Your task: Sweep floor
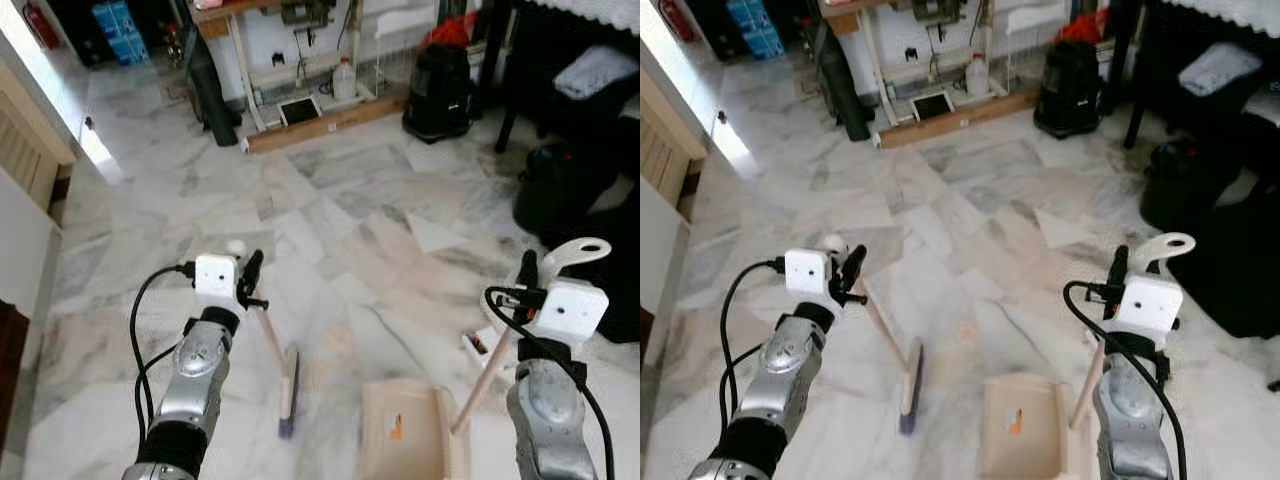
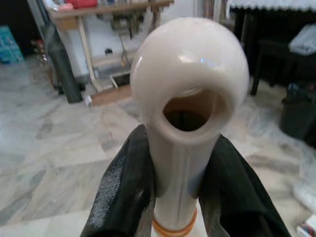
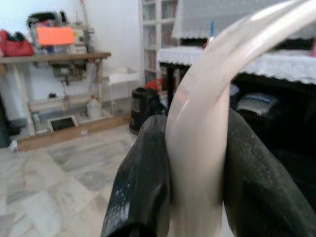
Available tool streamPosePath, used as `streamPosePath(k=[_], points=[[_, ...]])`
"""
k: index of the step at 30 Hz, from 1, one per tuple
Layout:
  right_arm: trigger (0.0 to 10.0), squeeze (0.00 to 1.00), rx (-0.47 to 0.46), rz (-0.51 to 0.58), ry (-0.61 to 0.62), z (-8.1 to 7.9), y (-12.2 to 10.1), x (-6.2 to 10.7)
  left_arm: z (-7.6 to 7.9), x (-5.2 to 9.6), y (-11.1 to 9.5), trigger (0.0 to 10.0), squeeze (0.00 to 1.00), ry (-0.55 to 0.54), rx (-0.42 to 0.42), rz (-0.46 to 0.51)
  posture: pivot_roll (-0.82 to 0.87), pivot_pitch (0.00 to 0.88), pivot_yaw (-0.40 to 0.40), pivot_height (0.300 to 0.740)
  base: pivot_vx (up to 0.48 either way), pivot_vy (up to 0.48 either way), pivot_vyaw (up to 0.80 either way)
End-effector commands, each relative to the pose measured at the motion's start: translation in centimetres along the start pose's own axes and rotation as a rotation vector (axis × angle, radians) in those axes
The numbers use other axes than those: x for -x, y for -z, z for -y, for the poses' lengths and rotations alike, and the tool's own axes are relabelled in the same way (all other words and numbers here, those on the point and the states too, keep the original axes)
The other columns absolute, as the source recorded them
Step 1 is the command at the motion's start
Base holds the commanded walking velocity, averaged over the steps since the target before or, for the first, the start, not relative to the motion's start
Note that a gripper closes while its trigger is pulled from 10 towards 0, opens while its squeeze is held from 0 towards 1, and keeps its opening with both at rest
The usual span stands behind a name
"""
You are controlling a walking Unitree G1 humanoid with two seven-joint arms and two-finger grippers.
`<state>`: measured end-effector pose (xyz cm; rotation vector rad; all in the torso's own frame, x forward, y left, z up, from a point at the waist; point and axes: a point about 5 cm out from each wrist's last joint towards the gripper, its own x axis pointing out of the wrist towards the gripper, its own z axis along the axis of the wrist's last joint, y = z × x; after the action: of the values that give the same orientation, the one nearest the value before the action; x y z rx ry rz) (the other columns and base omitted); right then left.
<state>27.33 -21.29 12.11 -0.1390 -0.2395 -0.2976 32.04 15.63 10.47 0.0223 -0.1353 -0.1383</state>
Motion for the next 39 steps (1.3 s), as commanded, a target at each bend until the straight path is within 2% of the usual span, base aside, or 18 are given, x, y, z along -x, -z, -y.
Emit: streamPosePath(k=[1,9,24,27,39], points=[[10.0,0.0,-0.015,0.029,0.014,0.22,-0.63,-0.21,-0.05,-0.54,-1.11,10.0,0.0,0.0,-0.013,0.044,-0.08,0.086,0.103,0.74,0.352,0.0,0.0],[10.0,0.0,-0.017,0.021,0.013,0.18,-0.55,-0.19,0.0,-0.53,-1.08,10.0,0.0,0.003,-0.012,0.042,-0.08,0.085,0.103,0.74,0.352,0.0,-0.23],[10.0,0.0,-0.018,0.016,0.012,0.15,-0.48,-0.24,0.01,-0.59,-1.09,10.0,0.0,0.002,-0.012,0.041,-0.08,0.083,0.103,0.74,0.352,0.0,-0.79],[10.0,0.0,-0.016,0.022,0.009,0.07,-0.57,-0.21,0.02,-0.6,-1.08,10.0,0.0,0.003,-0.01,0.042,-0.08,0.083,0.103,0.74,0.32,0.0,0.0],[10.0,0.0,-0.009,0.041,0.006,0.03,-0.83,-0.21,0.07,-0.56,-1.06,10.0,0.0,0.001,-0.006,0.041,-0.08,0.081,0.102,0.74,0.0,0.0,0.0]])
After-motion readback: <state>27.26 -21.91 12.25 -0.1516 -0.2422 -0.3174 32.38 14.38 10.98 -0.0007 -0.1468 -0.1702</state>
